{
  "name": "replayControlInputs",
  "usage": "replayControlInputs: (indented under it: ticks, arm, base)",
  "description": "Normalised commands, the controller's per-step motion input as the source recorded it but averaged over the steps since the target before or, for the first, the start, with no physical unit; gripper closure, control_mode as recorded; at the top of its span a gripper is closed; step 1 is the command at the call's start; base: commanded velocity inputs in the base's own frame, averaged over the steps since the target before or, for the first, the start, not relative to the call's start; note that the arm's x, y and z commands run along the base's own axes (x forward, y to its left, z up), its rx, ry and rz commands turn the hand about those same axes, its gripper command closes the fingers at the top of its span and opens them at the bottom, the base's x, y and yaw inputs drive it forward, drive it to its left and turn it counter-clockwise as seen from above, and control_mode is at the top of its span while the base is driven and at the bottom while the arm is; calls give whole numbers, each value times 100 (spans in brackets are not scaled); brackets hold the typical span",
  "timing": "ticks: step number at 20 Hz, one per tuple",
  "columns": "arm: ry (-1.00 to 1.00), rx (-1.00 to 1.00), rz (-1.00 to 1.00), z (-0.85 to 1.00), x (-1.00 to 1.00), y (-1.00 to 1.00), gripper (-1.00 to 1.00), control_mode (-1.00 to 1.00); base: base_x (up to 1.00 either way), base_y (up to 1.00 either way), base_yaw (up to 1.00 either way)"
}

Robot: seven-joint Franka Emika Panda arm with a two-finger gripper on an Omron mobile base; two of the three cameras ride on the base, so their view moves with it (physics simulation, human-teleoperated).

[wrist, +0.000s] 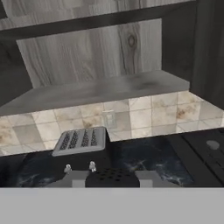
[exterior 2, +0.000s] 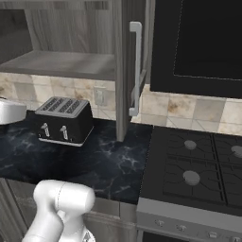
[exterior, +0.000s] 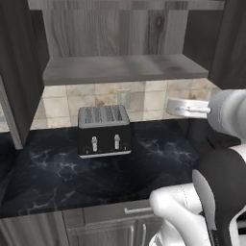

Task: Move the shaker and shaker from the cabinet to the dining counter.

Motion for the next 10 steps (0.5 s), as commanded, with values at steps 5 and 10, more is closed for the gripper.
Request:
replayControlInputs:
  ticks: [5, 10]
  arm:
    - [0, 0, 0, 0, 0, 0, 100, 100]
    - [0, 0, 0, 0, 0, 0, 100, 100]
  base:
    - [-100, -21, -2]
    - [-96, -39, -23]
